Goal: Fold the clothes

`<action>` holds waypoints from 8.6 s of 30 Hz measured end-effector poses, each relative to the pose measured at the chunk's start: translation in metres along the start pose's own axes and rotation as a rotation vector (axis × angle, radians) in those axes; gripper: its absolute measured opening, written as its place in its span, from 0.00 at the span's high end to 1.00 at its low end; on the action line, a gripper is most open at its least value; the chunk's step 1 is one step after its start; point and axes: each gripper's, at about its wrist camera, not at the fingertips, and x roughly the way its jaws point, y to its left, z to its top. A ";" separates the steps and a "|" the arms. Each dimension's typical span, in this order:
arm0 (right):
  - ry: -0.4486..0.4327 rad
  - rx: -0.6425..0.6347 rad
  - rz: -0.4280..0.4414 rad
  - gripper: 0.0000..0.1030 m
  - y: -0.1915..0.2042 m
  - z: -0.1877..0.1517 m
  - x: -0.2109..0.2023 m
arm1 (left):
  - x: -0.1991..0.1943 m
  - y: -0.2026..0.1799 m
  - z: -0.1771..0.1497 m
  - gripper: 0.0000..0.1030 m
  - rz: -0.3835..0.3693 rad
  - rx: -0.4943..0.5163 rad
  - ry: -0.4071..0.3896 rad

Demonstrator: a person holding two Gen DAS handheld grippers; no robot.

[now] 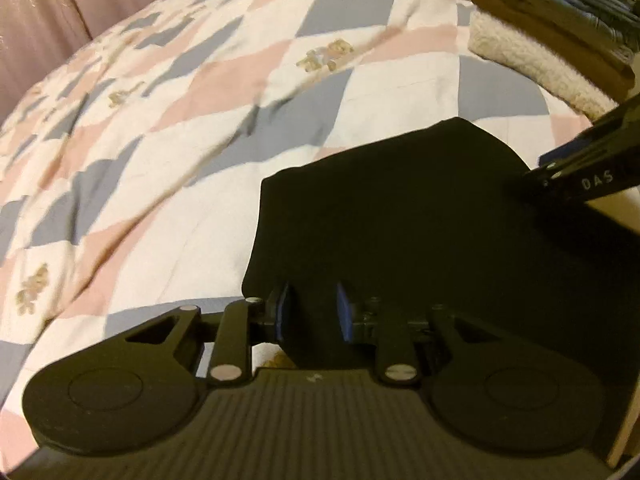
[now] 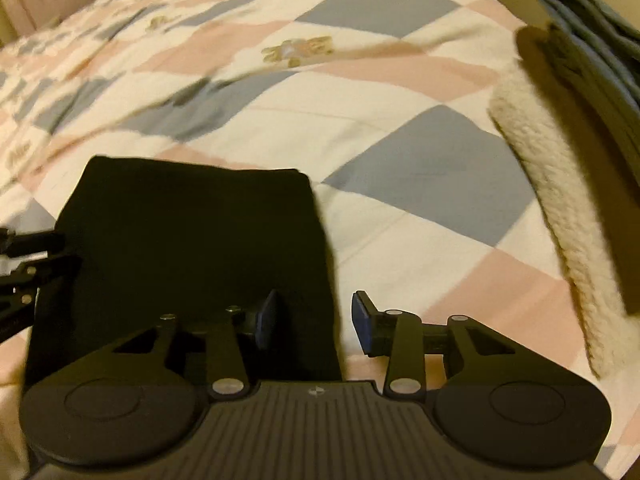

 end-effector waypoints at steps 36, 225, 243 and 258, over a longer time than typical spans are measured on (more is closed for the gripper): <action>-0.116 -0.063 0.390 0.12 -0.041 -0.070 -0.269 | -0.300 -0.142 -0.002 0.53 0.337 -0.589 0.011; -0.507 0.202 -0.194 0.10 -0.261 -0.003 -0.203 | -0.027 -0.233 0.306 0.57 -0.318 0.369 -0.242; -0.535 0.561 -0.343 0.04 -0.106 -0.088 -0.303 | -0.180 -0.150 0.225 0.36 -0.301 0.259 -0.250; -0.623 0.642 -0.415 0.02 0.042 -0.124 -0.369 | -0.277 -0.062 0.141 0.23 -0.319 0.266 -0.314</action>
